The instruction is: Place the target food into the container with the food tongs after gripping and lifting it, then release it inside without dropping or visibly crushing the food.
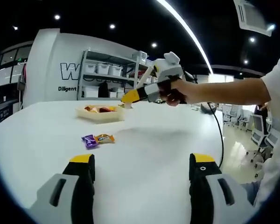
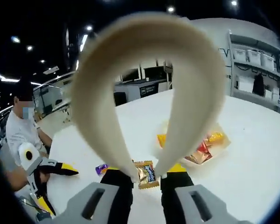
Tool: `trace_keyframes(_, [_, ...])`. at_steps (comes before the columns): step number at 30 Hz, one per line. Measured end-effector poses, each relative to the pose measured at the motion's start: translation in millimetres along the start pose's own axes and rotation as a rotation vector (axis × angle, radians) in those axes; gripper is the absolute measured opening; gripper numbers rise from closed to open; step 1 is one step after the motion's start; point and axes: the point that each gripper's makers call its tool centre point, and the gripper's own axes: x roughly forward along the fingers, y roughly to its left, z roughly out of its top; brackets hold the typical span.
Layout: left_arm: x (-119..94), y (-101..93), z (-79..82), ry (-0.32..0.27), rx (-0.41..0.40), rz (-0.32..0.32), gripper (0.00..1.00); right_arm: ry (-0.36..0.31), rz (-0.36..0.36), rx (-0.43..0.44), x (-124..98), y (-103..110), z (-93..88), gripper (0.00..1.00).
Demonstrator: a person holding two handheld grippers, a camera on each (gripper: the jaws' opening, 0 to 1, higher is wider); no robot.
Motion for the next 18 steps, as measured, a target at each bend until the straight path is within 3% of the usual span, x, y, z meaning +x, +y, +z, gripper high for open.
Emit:
trace_keyframes(1, [-0.2,0.4,0.0,0.000,-0.001,0.001,0.82,-0.018,-0.011,0.053,1.3,-5.2,3.1,0.15])
trace_keyframes(11, [-0.5,1.5,2.2,-0.011,-0.009,0.010,0.86,-0.031,-0.100,0.048,26.6,-42.4,8.5,0.16])
trace_keyframes(18, [-0.5,1.6,3.2,-0.016,-0.004,0.015,0.88,-0.040,-0.123,0.071,39.8,-59.5,14.6,0.15])
